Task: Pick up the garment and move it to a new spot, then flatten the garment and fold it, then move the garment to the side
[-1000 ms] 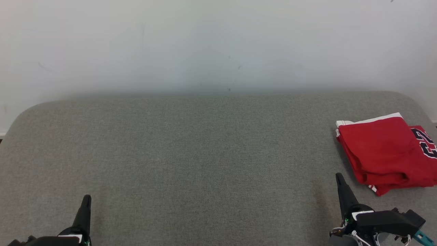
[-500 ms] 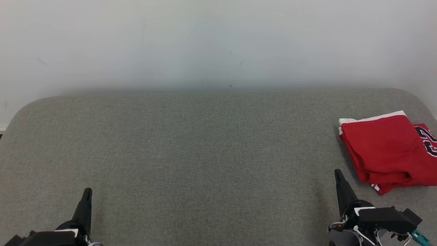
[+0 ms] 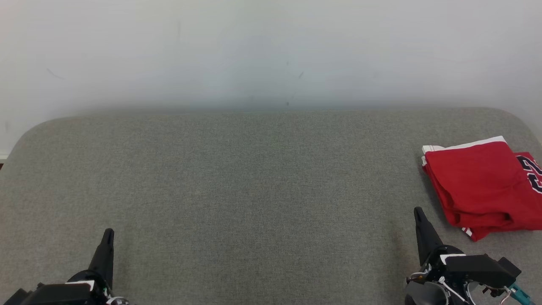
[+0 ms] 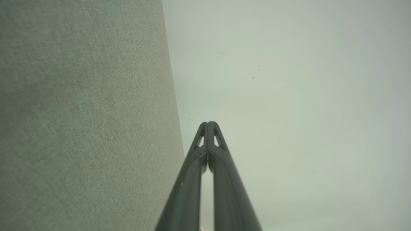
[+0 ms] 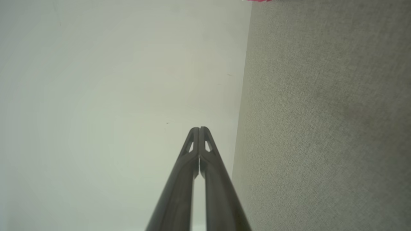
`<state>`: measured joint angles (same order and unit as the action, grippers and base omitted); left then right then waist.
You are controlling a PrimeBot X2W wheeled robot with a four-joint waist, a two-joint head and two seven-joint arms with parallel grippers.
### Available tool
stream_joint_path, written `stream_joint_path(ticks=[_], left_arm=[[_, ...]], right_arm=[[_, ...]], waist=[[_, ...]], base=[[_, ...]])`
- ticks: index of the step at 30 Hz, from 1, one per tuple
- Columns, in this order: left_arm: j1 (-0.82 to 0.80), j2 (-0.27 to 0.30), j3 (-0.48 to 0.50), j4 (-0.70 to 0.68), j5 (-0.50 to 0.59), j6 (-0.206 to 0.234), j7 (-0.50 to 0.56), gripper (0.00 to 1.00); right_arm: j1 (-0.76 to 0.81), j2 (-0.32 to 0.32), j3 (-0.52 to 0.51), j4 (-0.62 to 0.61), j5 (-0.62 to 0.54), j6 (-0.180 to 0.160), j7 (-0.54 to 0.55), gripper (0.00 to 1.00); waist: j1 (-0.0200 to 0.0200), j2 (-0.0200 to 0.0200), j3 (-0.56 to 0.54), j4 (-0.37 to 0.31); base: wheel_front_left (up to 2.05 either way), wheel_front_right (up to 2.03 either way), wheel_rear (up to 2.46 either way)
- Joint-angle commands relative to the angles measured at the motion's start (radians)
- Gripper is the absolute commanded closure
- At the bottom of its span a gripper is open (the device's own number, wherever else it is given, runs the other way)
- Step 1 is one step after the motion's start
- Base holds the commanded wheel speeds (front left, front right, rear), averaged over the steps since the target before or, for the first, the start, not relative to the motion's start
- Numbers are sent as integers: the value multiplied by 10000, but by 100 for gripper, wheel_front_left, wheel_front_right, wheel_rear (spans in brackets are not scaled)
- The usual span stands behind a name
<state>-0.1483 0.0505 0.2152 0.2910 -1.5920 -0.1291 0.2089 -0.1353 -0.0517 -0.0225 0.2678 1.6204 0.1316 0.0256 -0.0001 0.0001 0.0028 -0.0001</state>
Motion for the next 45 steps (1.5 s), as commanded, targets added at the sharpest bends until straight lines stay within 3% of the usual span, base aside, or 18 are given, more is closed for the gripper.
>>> stream_joint_path(ticks=[1,45], left_arm=[[-124,-17,25,10,-4,-31,15,100],[-120,-16,18,6,-7,-29,10,100]], right_arm=[[-22,28,13,-7,35,-17,-34,100],[-21,28,13,-7,36,-17,-34,100]], waist=[[1,-1,-1,0],[1,-1,-1,0]], base=[[0,0,0],[0,0,0]])
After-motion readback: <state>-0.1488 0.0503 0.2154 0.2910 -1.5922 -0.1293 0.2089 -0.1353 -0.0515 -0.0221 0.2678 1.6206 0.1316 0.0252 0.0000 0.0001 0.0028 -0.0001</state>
